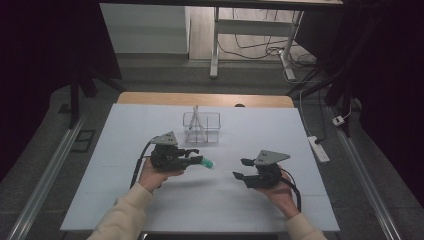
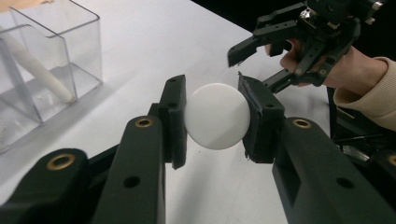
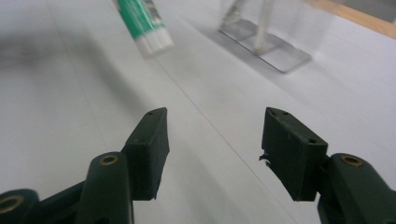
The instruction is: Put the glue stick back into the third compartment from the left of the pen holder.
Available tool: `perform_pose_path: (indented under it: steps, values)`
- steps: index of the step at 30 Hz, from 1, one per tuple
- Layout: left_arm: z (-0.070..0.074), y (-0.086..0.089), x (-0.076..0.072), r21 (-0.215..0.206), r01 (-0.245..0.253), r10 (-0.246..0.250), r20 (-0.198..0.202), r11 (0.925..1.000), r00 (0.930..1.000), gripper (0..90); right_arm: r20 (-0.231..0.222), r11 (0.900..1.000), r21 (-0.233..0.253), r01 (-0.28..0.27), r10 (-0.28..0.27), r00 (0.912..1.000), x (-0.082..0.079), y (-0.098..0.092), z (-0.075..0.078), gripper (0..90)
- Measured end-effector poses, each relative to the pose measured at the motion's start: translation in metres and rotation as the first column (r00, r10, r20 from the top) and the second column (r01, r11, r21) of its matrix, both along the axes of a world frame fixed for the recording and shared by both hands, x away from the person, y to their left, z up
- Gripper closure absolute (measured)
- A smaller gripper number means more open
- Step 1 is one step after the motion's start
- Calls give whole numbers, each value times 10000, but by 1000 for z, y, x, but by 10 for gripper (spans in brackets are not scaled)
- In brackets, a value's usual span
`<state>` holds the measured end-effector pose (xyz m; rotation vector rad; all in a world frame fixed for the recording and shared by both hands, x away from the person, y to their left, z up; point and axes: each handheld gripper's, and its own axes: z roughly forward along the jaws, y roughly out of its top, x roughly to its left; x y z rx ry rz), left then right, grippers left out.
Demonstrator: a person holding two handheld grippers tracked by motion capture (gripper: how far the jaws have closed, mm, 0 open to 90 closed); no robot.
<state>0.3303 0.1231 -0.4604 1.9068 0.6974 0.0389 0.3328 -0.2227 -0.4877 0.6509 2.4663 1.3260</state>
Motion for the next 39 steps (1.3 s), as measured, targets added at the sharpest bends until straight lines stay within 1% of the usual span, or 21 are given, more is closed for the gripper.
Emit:
perform_pose_path:
  steps: [1,5,9,10,16,18,21,24,27,31,37,39]
  values:
    - [1,1,0,16,-46,46,21,10000,10000,648,-45,9999,74,95,-94,9999,0,-5,0,395]
    - [6,4,2,-52,-186,186,94,9998,9998,648,-108,9992,23,396,-396,9992,-2,-21,-2,387]
    - [13,5,6,-107,-300,302,194,9995,9994,648,-74,9974,-33,722,-723,9974,-4,-34,-3,386]
    - [15,5,7,-118,-318,320,220,9994,9992,648,-72,9973,56,727,-727,9973,-5,-36,-3,385]
    - [26,3,15,-71,-510,512,394,9987,9979,647,-15,9955,-92,947,-948,9955,-8,-50,-4,382]
    - [31,2,19,-19,-533,533,459,9986,9975,648,-62,9951,-6,994,-994,9950,-8,-54,-5,382]
    - [38,0,24,29,-633,630,541,9980,9965,647,-59,9943,-64,1063,-1064,9943,-9,-60,-6,381]
    - [46,-2,30,106,-720,712,631,9973,9955,647,-89,9934,70,1145,-1145,9934,-10,-64,-6,381]
    - [54,-5,37,143,-820,808,668,9965,9945,647,-76,9926,-23,1214,-1215,9926,-10,-67,-6,381]
    - [61,-9,46,297,-966,941,754,9949,9927,647,-119,9920,56,1259,-1258,9920,-9,-70,-7,381]
    - [71,-14,62,534,-1220,1175,801,9911,9898,647,-147,9913,17,1315,-1315,9912,-8,-70,-9,381]
    - [73,-16,68,603,-1301,1254,763,9897,9892,647,-164,9915,27,1298,-1298,9914,-8,-70,-9,381]
